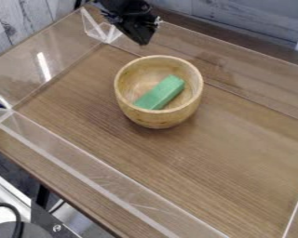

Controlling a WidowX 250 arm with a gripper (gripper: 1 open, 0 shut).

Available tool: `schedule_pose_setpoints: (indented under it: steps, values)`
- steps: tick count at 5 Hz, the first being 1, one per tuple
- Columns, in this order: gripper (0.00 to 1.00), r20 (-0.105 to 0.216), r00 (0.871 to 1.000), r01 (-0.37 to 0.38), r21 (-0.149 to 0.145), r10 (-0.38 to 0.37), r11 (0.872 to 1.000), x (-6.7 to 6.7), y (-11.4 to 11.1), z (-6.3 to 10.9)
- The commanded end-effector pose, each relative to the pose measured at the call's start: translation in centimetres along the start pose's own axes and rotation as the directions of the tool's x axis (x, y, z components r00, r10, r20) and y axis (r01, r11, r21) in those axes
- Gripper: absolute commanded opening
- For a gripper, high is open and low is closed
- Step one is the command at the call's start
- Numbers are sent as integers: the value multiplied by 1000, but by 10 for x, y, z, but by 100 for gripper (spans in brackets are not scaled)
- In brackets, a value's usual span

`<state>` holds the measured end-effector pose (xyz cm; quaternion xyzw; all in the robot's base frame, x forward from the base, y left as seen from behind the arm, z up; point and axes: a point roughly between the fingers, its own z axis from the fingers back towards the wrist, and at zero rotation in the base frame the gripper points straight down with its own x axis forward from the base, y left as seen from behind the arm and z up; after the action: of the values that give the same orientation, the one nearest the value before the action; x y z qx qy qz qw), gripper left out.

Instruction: Put the green block in the brown bowl

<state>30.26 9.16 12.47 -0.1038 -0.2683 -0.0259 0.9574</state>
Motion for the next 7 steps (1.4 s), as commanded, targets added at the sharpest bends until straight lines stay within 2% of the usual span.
schedule_pose_setpoints:
  steps: [1, 2, 3, 4, 6, 7]
  values:
    - [0, 65, 998, -2, 56, -2, 998, 24, 12, 8]
    - [0, 52, 998, -38, 69, 34, 997, 27, 22, -5]
    - [0, 40, 998, -50, 92, 47, 994, 23, 26, -16]
    - [0, 24, 998, -52, 109, 50, 993, 18, 25, -26]
    - [0, -32, 999, -12, 119, 16, 993, 4, 29, -48]
    - [100, -55, 999, 9, 124, -2, 992, 1, 31, -52]
